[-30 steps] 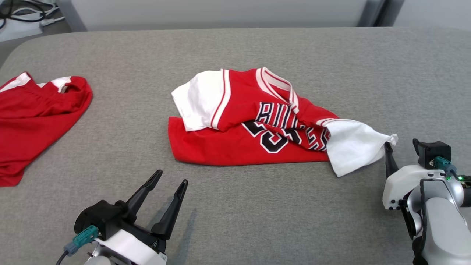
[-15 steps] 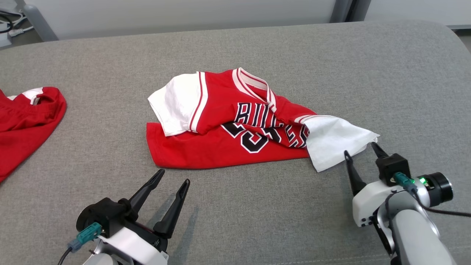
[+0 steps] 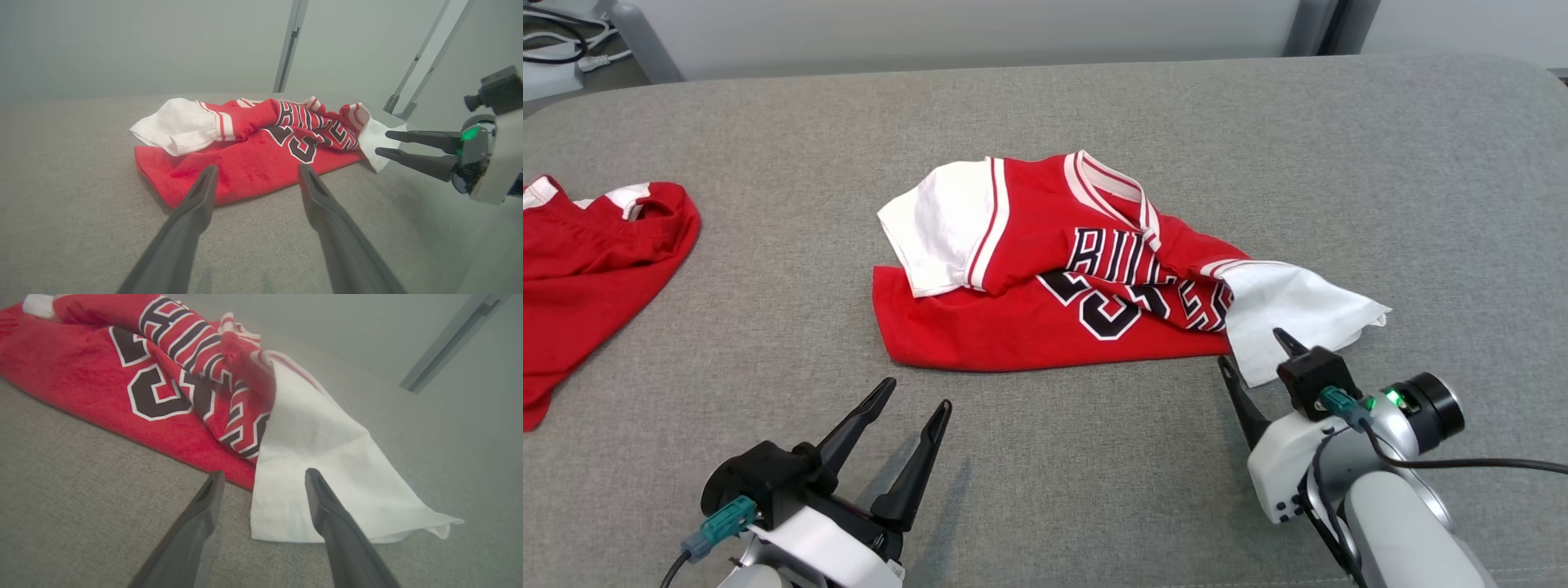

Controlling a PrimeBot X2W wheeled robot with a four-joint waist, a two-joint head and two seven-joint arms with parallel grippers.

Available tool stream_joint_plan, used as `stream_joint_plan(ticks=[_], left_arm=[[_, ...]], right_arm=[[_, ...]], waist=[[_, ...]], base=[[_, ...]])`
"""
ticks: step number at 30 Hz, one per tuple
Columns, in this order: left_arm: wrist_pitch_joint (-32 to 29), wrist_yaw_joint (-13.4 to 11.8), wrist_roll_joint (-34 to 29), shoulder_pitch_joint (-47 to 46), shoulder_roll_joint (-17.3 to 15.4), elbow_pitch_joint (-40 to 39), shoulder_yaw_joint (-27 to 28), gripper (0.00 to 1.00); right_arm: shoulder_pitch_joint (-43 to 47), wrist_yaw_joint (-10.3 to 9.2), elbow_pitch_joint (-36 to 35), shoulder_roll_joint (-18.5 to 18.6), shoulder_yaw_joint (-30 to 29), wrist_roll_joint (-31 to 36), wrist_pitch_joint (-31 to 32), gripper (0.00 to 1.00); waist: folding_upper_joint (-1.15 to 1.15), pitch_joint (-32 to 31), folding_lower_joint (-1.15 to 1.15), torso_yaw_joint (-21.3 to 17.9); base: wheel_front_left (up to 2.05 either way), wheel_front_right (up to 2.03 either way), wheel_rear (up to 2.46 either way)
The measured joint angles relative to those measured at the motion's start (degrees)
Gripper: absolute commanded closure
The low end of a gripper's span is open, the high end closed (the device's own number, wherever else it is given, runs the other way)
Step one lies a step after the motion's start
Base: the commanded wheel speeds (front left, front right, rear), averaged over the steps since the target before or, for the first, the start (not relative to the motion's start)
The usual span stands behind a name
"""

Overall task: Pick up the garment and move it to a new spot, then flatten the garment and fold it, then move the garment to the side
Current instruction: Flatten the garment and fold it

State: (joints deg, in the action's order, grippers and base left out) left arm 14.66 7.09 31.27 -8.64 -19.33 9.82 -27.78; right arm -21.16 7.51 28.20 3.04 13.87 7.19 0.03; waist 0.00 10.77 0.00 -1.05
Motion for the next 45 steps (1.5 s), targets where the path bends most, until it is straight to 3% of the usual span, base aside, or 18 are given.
stream_joint_plan(ticks=[7, 21, 22, 23, 24, 26, 31, 38, 45], left_arm=[[0.0, 0.0, 0.1, 0.0, -0.1, 0.0, 0.1, 0.00], [0.0, 0.0, 1.1, 0.0, -1.5, -1.3, -0.1, 0.00], [0.0, 0.0, 1.1, 0.0, -1.6, -1.4, -0.1, 0.00], [0.0, 0.0, 1.1, 0.0, -1.6, -1.5, -0.1, 0.00], [0.0, 0.0, 1.1, 0.0, -1.6, -1.5, -0.1, 0.00], [0.0, 0.0, 1.1, 0.0, -1.6, -1.5, -0.1, 0.00], [0.0, 0.0, 1.1, 0.1, -1.4, -1.5, 0.0, 0.00], [0.0, 0.0, 0.5, 0.3, -0.9, -1.5, 0.9, 0.00], [0.0, 0.0, 0.0, 1.2, 0.5, -1.4, 0.8, 0.00]], right_arm=[[2.8, -0.01, 0.2, 0.1, -4.2, 2.2, 2.0, 0.00], [2.5, 0.00, 1.3, 0.0, -6.7, 4.6, 1.9, 0.00], [2.4, -0.01, 1.3, 0.0, -7.1, 4.8, 1.9, 0.12], [2.2, -0.01, 1.3, 0.0, -7.4, 5.0, 1.9, 0.31], [1.9, -0.01, 1.5, 0.1, -7.5, 5.0, 1.9, 0.59], [1.5, -0.01, 1.6, 0.0, -7.4, 5.0, 1.5, 1.00], [1.5, -0.01, 1.2, 0.1, -6.9, 3.8, -0.7, 1.00], [-4.8, -0.01, -8.5, -0.1, -6.2, -11.5, -6.4, 1.00], [-9.1, -0.01, -14.3, 0.1, -15.8, -7.8, -1.7, 1.00]], waist=[[0.00, 0.3, 0.00, 0.9], [0.00, 2.4, 0.00, 3.0], [0.00, 2.5, 0.00, 3.1], [0.00, 2.5, 0.00, 3.3], [0.00, 2.5, 0.00, 3.4], [0.00, 2.3, 0.00, 3.6], [0.00, 1.6, 0.00, 3.3], [0.00, 0.7, 0.00, 1.4], [0.00, -0.5, 0.00, -0.4]], base=[[0.00, 0.00, 0.00], [0.00, 0.00, 0.00], [0.00, 0.00, 0.00], [0.00, 0.00, 0.00], [0.00, 0.00, 0.00], [0.00, 0.00, 0.00], [0.00, 0.00, 0.00], [0.00, 0.00, 0.00], [0.00, 0.00, 0.00]])
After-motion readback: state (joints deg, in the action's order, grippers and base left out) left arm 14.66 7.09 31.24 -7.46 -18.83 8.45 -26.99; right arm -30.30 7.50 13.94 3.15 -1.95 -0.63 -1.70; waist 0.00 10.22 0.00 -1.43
